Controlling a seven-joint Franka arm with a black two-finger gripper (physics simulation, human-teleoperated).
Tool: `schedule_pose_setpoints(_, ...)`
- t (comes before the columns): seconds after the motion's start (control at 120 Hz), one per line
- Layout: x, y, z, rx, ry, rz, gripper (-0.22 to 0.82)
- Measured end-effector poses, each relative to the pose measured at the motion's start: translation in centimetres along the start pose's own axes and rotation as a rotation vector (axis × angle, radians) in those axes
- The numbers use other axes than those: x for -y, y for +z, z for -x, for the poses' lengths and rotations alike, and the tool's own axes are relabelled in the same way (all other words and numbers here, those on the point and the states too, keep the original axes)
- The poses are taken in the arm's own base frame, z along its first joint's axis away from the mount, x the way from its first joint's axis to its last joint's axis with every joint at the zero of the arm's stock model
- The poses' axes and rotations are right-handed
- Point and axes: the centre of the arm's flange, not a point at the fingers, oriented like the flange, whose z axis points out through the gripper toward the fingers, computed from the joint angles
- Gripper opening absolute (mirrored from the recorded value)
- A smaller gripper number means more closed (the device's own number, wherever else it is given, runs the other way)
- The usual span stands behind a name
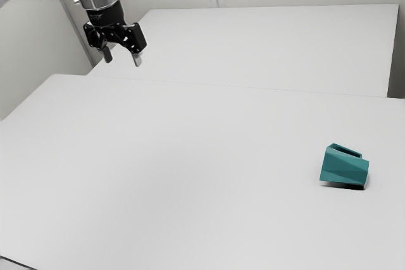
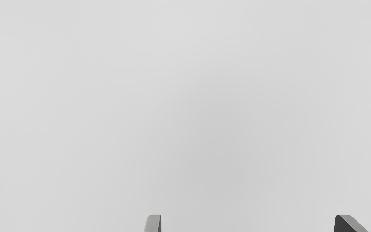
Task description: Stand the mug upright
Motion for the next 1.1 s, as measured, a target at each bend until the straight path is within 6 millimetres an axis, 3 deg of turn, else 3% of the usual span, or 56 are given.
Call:
schedule_pose_setpoints(0.208,0.9,0.0,0.0,0.0,-0.017,0.007,0.58)
schedule_pose_setpoints(0.333,1.3,1.0,-0.3,-0.006,-0.028,0.028,0.58)
schedule_pose_setpoints(0.875,1.1,9.6,-1.7,-0.092,0.005,0.369,0.58)
schedule_pose_setpoints(1.1,-1.2,13.6,-1.6,-0.118,0.064,0.489,0.58)
